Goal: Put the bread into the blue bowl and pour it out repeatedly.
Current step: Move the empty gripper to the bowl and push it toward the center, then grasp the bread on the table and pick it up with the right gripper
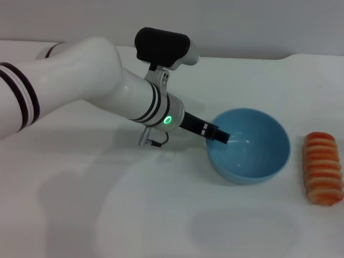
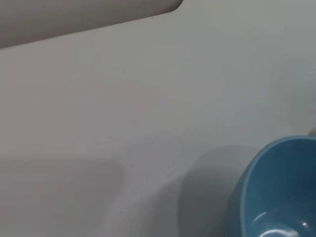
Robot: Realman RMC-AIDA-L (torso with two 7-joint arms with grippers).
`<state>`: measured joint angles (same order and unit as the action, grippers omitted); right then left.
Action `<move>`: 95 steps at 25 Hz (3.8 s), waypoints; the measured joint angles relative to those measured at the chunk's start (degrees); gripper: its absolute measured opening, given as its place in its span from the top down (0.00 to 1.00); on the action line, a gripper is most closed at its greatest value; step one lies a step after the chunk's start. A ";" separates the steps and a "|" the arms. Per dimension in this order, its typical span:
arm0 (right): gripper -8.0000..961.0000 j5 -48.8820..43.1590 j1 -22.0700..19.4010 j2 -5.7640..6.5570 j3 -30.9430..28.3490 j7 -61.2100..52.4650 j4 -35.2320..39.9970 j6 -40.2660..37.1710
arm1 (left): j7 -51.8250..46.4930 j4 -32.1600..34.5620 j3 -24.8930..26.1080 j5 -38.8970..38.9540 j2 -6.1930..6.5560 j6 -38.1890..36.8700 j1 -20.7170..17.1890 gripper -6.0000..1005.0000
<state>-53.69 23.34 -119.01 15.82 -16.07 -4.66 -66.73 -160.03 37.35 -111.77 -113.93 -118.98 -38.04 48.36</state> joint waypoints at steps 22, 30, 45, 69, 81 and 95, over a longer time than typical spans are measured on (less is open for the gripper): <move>0.33 -0.01 0.24 0.00 0.00 0.00 0.00 0.30 | 0.00 -2.05 -0.38 3.63 0.13 -1.27 0.37 0.59; 0.33 -0.01 0.08 -0.07 0.00 0.00 0.00 0.30 | -0.28 -1.69 -0.20 3.41 0.46 -1.43 1.62 0.91; 0.33 -1.55 0.96 0.29 0.61 -4.30 -0.71 3.33 | -0.81 -1.97 10.76 -21.19 0.89 -1.82 9.35 1.00; 0.33 -85.40 4.72 0.71 12.08 -112.47 54.68 -3.42 | -4.27 -5.66 17.69 -31.72 0.87 -1.69 10.39 1.00; 0.33 -87.22 5.63 0.61 12.82 -110.64 47.50 -2.39 | -4.32 -5.79 17.74 -31.44 0.57 -0.27 10.03 1.00; 0.33 -87.78 8.23 0.90 17.97 -112.69 40.01 3.85 | -4.22 -5.82 17.73 -31.37 0.49 -0.06 9.58 1.00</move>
<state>-141.46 31.57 -118.11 33.79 -128.76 35.35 -62.88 -164.25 31.53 -94.04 -145.30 -118.49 -38.10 57.93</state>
